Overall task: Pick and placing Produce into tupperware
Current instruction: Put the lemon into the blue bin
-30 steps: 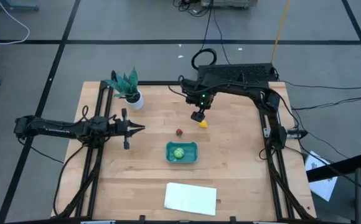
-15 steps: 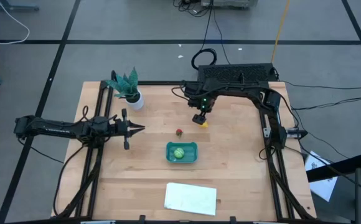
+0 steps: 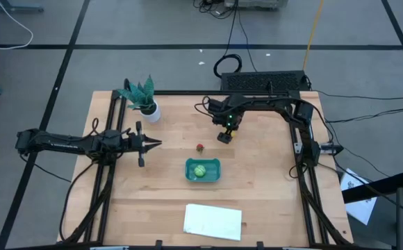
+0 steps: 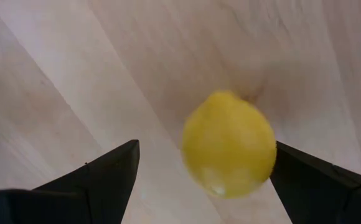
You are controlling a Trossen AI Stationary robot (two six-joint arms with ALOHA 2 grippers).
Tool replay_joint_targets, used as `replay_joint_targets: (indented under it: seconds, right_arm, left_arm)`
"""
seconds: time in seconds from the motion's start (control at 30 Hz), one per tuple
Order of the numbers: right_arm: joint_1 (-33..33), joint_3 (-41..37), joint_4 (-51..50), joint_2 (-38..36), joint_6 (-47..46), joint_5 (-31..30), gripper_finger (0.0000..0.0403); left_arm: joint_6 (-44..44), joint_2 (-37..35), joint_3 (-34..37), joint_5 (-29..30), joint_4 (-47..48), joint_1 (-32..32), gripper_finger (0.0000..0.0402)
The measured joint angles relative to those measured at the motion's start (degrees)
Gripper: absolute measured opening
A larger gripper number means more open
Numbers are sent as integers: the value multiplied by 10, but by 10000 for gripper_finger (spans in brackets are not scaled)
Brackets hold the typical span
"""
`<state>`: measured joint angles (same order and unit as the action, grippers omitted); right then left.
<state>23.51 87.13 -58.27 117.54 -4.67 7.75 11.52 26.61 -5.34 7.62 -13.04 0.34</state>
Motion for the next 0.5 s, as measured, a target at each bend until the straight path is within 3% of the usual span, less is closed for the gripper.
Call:
replay_joint_targets:
  seconds: [0.5]
  right_arm:
    - [1, -12, 36, 0, 6, 0, 308]
  left_arm:
    - [0, 0, 0, 0, 0, 0, 33]
